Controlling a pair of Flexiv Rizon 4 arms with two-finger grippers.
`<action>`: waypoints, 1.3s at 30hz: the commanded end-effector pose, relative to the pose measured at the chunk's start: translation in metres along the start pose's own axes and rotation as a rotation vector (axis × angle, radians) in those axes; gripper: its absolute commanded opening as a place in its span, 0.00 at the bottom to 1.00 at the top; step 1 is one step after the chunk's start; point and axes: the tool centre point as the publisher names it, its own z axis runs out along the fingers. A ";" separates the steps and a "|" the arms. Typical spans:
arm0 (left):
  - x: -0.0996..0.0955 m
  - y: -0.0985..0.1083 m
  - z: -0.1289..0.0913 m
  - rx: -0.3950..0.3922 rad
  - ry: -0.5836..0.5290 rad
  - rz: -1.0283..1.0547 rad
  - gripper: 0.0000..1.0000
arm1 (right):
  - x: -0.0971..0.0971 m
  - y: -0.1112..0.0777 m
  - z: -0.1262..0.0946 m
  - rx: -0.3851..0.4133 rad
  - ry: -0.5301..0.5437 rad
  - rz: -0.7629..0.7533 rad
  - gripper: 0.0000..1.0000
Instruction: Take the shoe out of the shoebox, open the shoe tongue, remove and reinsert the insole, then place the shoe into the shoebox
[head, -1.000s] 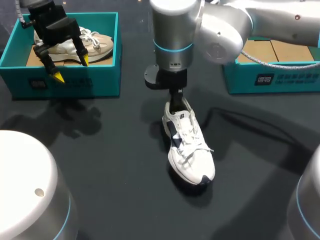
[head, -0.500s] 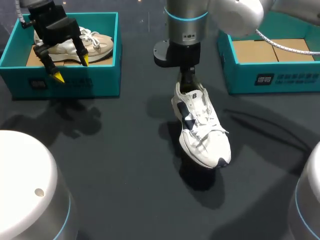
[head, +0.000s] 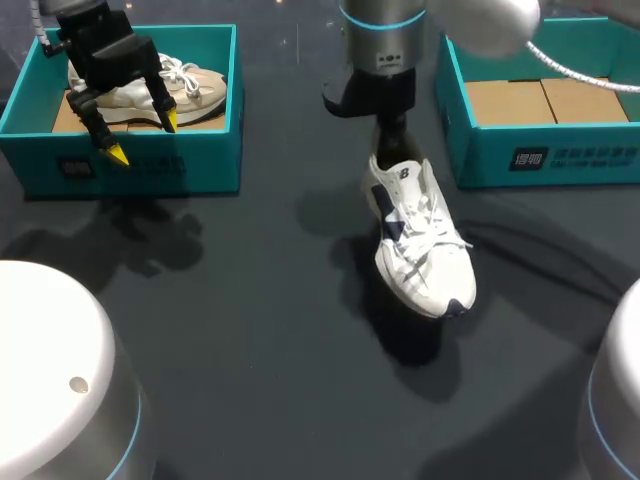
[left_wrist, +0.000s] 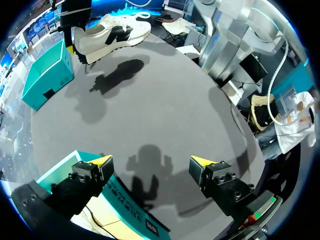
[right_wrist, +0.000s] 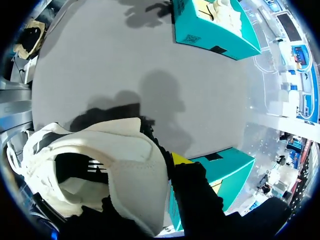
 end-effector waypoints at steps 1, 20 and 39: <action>0.000 0.000 0.000 -0.002 0.000 0.001 1.00 | -0.012 -0.030 -0.037 0.002 -0.044 -0.001 0.00; 0.000 0.000 0.000 -0.002 0.000 0.001 1.00 | -0.105 -0.135 -0.057 0.006 -0.108 -0.018 0.00; 0.000 0.000 0.000 -0.002 0.000 0.001 1.00 | -0.179 -0.209 -0.042 0.021 -0.125 0.007 0.00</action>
